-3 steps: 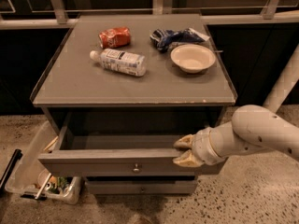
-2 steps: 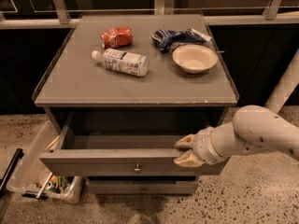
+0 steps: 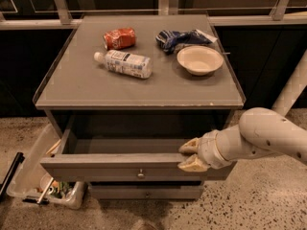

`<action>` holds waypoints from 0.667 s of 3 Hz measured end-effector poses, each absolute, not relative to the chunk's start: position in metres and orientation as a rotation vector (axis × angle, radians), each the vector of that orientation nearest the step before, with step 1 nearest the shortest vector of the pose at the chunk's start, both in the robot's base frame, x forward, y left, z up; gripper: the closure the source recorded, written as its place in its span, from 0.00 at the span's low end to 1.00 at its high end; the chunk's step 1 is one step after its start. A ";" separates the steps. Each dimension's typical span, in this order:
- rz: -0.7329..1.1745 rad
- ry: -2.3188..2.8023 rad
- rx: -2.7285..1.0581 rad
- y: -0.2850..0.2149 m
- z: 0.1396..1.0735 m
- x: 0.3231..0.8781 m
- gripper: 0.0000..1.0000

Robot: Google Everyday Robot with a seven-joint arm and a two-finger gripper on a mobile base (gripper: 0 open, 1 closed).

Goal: Open top drawer

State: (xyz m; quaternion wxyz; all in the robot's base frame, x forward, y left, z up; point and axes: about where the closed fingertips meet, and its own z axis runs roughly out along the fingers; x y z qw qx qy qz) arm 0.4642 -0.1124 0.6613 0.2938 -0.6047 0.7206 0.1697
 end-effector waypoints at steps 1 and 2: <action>0.510 1.937 -1.610 -0.124 0.648 0.448 0.11; 0.579 1.955 -1.598 -0.134 0.637 0.417 0.14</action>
Offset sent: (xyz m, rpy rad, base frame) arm -0.1194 -0.0680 -0.0493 0.1020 0.1984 -0.0211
